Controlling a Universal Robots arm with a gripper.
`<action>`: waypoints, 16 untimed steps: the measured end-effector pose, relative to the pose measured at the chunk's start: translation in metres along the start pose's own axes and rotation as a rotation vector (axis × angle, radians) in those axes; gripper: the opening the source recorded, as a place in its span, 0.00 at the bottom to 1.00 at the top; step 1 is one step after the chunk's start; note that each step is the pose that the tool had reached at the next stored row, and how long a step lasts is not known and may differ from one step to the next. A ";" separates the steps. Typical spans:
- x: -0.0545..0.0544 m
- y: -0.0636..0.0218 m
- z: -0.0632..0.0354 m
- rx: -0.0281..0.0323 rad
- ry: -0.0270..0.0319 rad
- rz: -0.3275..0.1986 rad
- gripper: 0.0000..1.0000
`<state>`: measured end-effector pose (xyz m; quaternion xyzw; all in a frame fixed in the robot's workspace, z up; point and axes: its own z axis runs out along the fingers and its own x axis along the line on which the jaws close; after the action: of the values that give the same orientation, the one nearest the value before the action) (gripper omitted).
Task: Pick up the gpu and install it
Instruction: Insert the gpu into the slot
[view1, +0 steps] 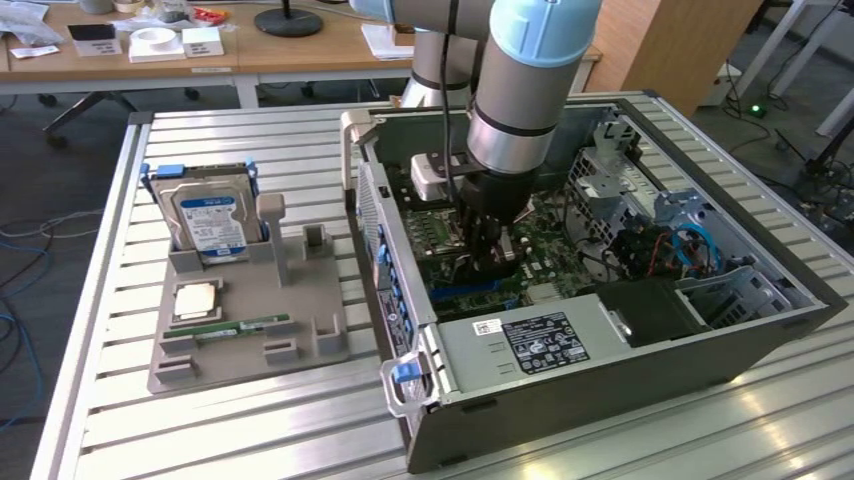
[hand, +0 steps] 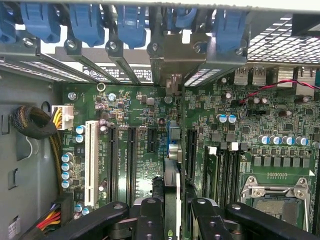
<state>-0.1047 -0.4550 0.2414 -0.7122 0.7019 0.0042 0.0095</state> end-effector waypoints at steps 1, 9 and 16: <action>0.000 0.0000 -0.0002 0.0000 -0.0001 0.000 0.26; 0.000 0.0001 -0.0041 0.0023 -0.0002 0.000 0.26; 0.000 0.0002 -0.0041 0.0094 0.0001 0.000 0.26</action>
<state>-0.1049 -0.4550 0.2454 -0.7122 0.7018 0.0009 0.0128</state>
